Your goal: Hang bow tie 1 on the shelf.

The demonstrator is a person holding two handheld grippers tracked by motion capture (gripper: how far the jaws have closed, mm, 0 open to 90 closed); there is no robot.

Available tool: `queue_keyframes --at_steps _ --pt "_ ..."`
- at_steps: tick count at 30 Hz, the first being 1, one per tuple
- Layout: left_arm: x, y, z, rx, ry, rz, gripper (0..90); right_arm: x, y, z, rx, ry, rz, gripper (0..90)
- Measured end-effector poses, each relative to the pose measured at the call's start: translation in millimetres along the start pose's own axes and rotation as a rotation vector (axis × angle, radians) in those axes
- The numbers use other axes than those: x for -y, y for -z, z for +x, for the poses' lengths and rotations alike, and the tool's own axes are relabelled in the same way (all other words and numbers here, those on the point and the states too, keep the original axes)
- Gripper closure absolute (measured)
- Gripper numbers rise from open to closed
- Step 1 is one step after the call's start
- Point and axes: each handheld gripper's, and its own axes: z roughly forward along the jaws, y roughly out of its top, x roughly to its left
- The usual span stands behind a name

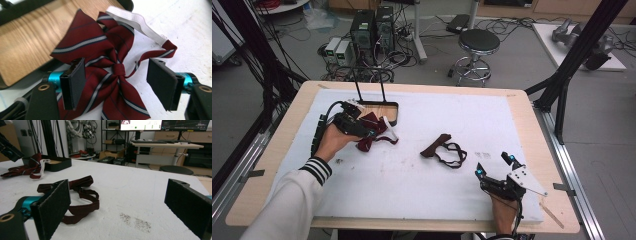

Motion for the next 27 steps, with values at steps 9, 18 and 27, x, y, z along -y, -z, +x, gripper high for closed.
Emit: queue_keyframes --at_steps 9,18,27 --pt "-7.7 -10.4 -2.9 -0.005 0.029 0.058 34.9 0.1 0.5 -0.1 0.003 -0.005 -0.002 5.8" --pt "-8.5 -20.8 -1.6 0.000 0.081 0.105 40.6 0.2 0.6 -0.3 0.003 -0.006 -0.004 5.8" --pt "-10.3 -27.8 -1.8 0.002 0.120 0.124 45.4 0.2 0.7 -0.2 0.004 -0.007 -0.004 5.7"
